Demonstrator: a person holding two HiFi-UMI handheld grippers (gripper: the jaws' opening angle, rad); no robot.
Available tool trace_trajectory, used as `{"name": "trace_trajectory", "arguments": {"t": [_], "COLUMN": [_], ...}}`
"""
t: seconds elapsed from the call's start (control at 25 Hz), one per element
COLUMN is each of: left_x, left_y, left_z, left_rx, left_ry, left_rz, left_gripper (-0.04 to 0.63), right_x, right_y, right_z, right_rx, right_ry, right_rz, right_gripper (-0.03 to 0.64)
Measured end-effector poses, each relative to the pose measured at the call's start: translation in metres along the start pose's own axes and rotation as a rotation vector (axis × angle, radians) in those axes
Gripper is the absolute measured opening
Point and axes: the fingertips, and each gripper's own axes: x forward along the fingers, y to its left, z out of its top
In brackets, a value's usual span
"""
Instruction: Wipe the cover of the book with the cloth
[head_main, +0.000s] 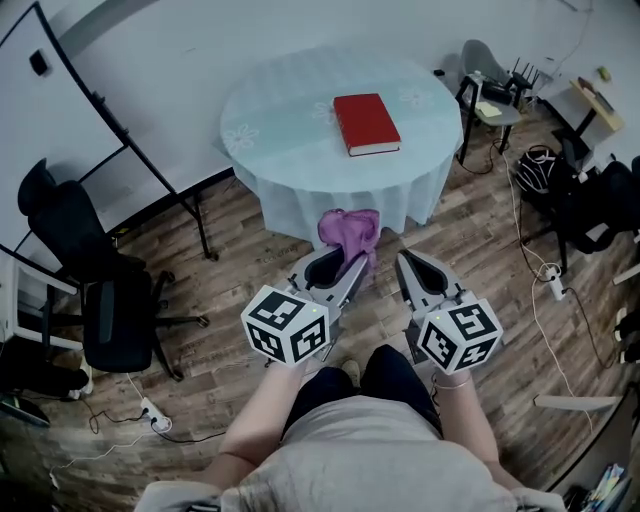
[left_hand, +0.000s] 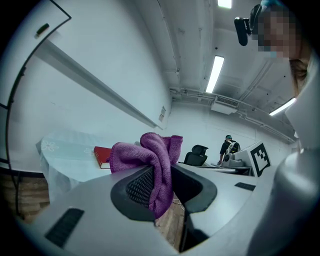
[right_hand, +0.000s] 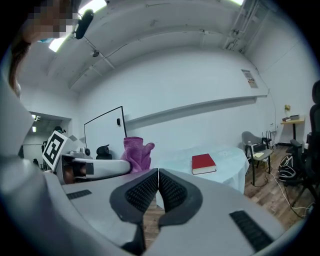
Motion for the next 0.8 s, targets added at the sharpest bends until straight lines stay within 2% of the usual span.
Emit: {"name": "trace_trajectory", "arguments": {"t": [0.4,0.8], "left_x": [0.033,0.099], "left_y": [0.030,0.088], "left_z": [0.002,0.022], "left_rx": [-0.018,-0.039], "left_ry": [0.019,0.007], "left_rz": [0.005,0.015], "left_gripper": [0.112,0.112], "right_x": [0.034,0.109], "right_y": [-0.034,-0.090], "right_z": [0.002,0.026], "right_rx": [0.028,0.003], "right_ry": [0.007,0.017], "right_rz": [-0.012,0.015], "right_gripper": [0.023,0.023]}}
